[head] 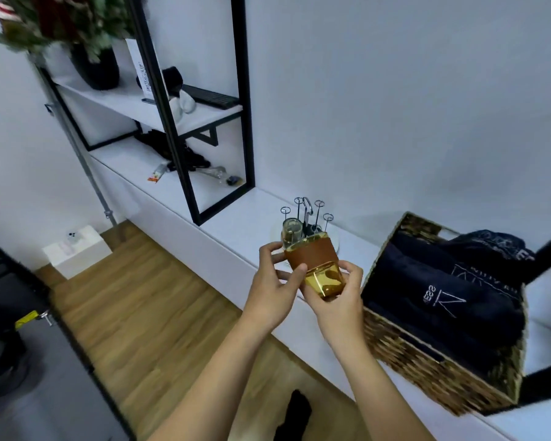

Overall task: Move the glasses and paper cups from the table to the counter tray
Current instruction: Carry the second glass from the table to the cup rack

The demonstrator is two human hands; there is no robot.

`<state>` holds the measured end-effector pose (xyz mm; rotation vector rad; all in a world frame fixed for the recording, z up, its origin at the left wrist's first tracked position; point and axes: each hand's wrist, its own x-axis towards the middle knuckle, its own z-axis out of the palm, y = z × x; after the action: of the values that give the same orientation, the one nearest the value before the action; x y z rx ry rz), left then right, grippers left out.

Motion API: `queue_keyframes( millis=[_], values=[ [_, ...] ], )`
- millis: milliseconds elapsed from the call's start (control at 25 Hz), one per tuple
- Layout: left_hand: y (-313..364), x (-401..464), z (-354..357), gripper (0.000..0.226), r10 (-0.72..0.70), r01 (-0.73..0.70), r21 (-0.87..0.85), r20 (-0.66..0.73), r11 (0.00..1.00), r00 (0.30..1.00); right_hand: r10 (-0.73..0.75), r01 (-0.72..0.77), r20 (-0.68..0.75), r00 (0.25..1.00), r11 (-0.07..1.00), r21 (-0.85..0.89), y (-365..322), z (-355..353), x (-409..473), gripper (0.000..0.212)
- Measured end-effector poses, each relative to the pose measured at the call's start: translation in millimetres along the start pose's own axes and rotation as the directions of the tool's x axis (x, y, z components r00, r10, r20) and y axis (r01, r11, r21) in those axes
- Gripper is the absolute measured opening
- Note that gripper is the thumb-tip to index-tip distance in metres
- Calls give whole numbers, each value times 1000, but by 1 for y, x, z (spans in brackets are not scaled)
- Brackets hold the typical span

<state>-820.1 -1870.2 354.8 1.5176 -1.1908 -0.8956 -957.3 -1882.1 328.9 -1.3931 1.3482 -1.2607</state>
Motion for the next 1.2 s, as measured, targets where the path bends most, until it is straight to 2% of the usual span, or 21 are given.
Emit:
queue_keyframes(
  millis=[80, 160, 240, 320, 400, 480, 600, 760, 960, 1080, 1200],
  values=[
    [-8, 39, 6, 52, 182, -177, 220, -4, 959, 983, -7, 8, 15, 1000, 996, -85, 8, 5, 41, 71],
    [-14, 83, 15, 62, 345, -360, 412, 113, 837, 932, -18, 31, 54, 998, 971, -237, 16, 9, 84, 72],
    [-16, 130, 24, 70, 386, -476, 485, 278, 734, 879, -39, 71, 99, 994, 933, -354, 20, 10, 129, 76],
    [-18, 171, 35, 76, 380, -517, 486, 357, 704, 853, -78, 117, 113, 990, 911, -396, 21, 10, 168, 80],
    [-21, 201, 46, 78, 384, -496, 456, 320, 739, 866, -94, 138, 125, 988, 902, -408, 26, 8, 199, 81],
    [-28, 222, 53, 76, 366, -451, 410, 272, 793, 890, -46, 98, 145, 988, 923, -373, 35, 9, 218, 84],
    [-40, 243, 60, 76, 291, -380, 346, 283, 858, 914, 3, 54, 181, 983, 949, -310, 46, 15, 242, 89],
    [-67, 265, 68, 73, 198, -266, 241, 274, 933, 941, 43, 34, 207, 977, 934, -354, 67, 29, 263, 86],
    [-89, 290, 74, 80, 120, -227, 296, 341, 928, 932, 131, -29, 224, 966, 914, -405, 96, 45, 285, 85],
    [-102, 297, 72, 76, 126, -266, 333, 386, 905, 914, 190, -75, 230, 954, 899, -432, 114, 52, 293, 87],
    [-114, 307, 72, 70, 71, -233, 332, 436, 914, 897, 255, -130, 219, 942, 878, -461, 132, 56, 296, 87]
  ],
)
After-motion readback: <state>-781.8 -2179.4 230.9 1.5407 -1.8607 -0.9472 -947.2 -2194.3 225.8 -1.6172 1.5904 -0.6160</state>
